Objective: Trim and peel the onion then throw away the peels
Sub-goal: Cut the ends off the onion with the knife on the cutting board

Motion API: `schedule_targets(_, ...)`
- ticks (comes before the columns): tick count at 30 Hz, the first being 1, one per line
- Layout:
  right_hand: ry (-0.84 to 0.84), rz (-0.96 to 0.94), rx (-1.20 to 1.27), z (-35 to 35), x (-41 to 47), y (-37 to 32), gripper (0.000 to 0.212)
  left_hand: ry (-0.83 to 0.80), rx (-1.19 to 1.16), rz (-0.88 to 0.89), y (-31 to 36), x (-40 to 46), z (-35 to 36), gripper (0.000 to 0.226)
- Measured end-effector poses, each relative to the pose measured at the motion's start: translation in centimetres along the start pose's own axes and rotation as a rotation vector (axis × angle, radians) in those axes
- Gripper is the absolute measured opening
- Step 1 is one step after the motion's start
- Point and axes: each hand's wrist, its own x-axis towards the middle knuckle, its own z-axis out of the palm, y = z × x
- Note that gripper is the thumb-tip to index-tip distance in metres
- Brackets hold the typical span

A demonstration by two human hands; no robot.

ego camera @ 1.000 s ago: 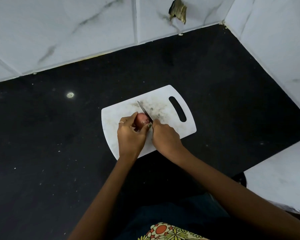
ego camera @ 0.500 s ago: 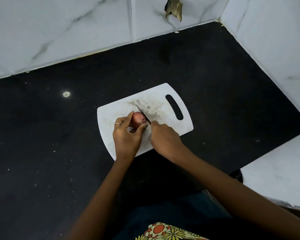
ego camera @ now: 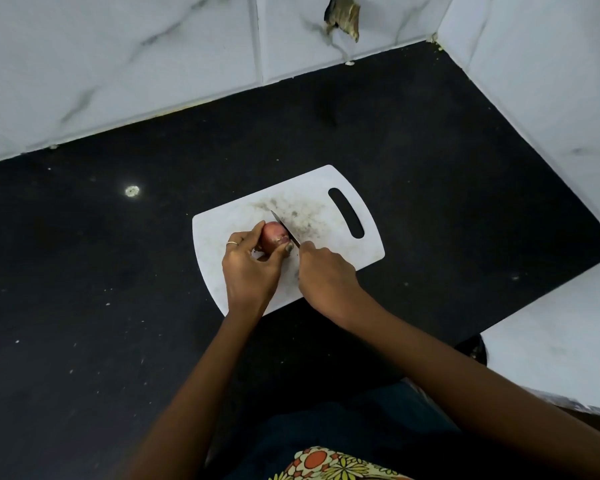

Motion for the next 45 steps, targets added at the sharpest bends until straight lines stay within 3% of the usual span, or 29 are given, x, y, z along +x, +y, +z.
schedule_targets(27, 0.099, -0.032, 0.03, 1.6, 0.7, -0.2, 0.026, -0.049, 0.111, 0.035, -0.3, 0.8, -0.2, 0.054)
schedule_targets(36, 0.053, -0.004, 0.024, 3.1, 0.3, 1.2, 0.021, -0.026, 0.089, 0.083, -1.0, -0.1, -0.2, 0.054)
schedule_targets(39, 0.019, 0.007, 0.123, 2.2, 0.5, 1.9, 0.025, -0.017, 0.121, 0.116, -1.7, -0.3, -0.9, 0.05)
schedule_targets(45, 0.166, 0.019, 0.395, 1.2, 1.7, 3.4, 0.031, -0.043, 0.12, 0.114, -2.1, -1.0, -1.7, 0.061)
